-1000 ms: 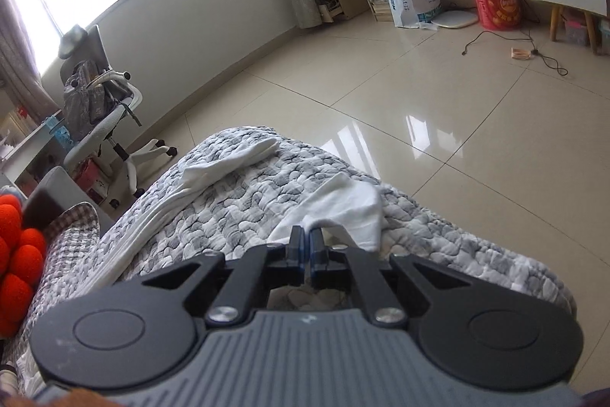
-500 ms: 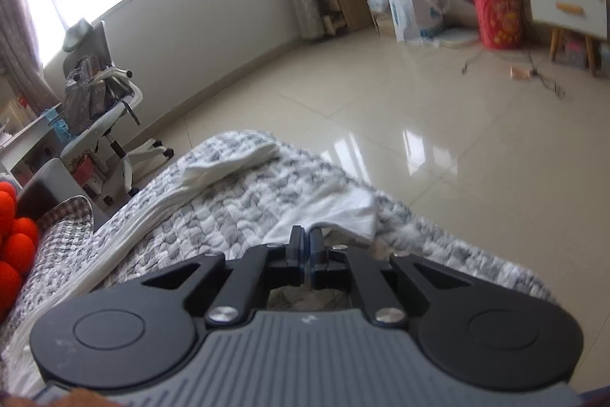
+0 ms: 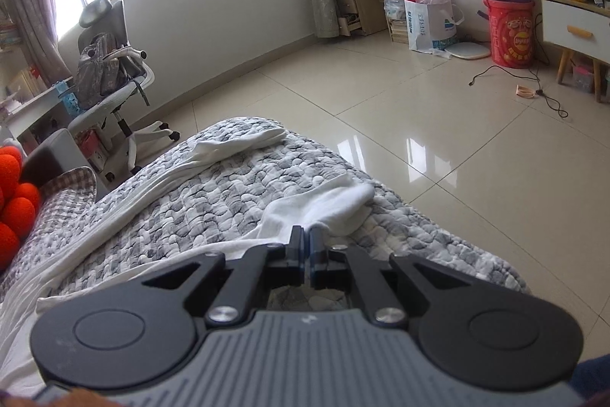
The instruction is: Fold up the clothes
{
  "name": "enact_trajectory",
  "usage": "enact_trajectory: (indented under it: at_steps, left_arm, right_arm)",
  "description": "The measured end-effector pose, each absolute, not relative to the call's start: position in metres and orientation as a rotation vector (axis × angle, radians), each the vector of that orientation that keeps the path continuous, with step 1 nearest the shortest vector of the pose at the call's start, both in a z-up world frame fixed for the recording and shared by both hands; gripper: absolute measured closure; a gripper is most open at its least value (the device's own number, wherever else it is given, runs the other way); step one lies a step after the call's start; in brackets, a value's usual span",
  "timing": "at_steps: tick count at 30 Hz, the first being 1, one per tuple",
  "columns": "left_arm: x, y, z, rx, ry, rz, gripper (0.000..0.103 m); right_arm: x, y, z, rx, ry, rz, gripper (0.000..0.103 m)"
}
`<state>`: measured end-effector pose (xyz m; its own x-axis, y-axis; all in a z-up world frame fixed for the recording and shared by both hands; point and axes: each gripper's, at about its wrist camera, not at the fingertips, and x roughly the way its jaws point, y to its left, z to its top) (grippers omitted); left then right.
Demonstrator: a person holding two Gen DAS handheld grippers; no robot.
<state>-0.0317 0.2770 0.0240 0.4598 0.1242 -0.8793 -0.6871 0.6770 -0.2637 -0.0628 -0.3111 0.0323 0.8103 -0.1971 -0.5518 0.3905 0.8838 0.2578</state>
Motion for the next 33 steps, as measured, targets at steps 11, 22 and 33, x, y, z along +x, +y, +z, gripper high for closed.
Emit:
enact_trajectory:
  at_steps: [11, 22, 33]
  left_arm:
    - [-0.039, 0.275, 0.031, -0.730, 0.914, 0.539, 0.051]
    - [-0.029, 0.263, 0.033, -0.688, 0.918, 0.440, 0.047]
    - [-0.025, 0.260, 0.032, -0.656, 0.925, 0.440, 0.047]
  right_arm:
    - [-0.037, -0.343, 0.044, 0.363, 0.603, -0.310, 0.058]
    - [0.053, -0.376, 0.005, 0.110, 0.866, -0.163, 0.038]
    - [0.038, -0.374, 0.024, -0.019, 0.693, -0.295, 0.101]
